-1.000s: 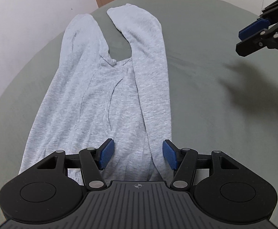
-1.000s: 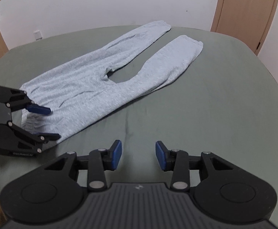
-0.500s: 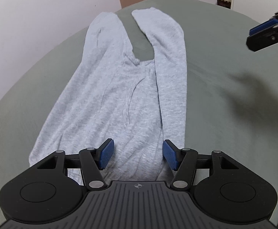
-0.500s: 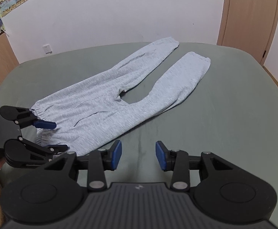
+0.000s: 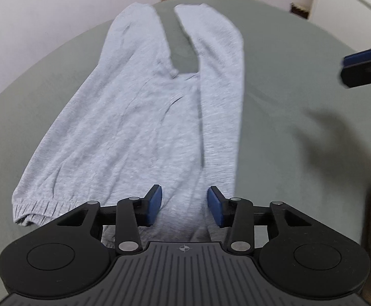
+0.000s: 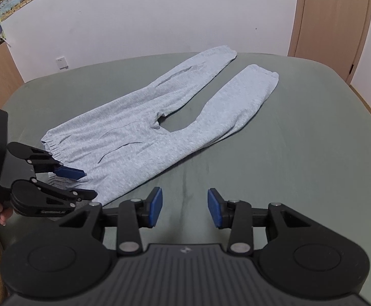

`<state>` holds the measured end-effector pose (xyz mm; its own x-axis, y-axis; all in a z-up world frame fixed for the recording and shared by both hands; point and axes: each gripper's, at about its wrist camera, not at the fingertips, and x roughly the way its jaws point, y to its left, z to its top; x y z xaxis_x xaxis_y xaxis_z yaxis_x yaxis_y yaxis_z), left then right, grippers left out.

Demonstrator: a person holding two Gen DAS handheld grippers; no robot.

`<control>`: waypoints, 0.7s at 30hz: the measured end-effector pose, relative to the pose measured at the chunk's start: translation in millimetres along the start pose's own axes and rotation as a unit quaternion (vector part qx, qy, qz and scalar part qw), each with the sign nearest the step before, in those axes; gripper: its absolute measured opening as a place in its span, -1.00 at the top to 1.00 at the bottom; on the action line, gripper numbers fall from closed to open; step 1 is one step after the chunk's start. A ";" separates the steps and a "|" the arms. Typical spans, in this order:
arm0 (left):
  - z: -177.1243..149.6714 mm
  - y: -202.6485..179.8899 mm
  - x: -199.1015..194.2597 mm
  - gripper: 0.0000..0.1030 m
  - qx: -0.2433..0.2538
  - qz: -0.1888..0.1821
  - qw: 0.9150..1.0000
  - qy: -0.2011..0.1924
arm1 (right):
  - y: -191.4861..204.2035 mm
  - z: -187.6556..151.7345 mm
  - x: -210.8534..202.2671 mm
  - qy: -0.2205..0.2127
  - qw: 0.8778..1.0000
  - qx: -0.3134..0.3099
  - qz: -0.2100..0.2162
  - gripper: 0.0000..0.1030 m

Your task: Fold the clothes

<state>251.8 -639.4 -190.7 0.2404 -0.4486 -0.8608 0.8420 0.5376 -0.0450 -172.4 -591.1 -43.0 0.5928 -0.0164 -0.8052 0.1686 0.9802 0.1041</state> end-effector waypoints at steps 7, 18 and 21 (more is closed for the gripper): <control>13.4 -5.0 4.9 0.19 0.028 -0.004 1.000 0.009 | 0.0 -1.3 1.7 -0.002 1.000 0.003 0.008 0.19; 27.8 -7.3 18.5 0.82 0.028 -0.032 0.999 0.012 | -6.8 -7.3 5.1 0.002 1.000 0.011 0.009 0.19; 30.6 -9.6 14.3 0.94 0.033 -0.034 0.999 0.003 | -7.6 -9.3 7.3 0.004 1.000 0.012 0.010 0.19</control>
<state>262.0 -672.9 -187.0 0.1780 -0.4784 -0.8599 0.8861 0.4579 -0.0713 -176.7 -596.8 -55.1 0.5896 0.0046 -0.8077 0.1760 0.9752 0.1340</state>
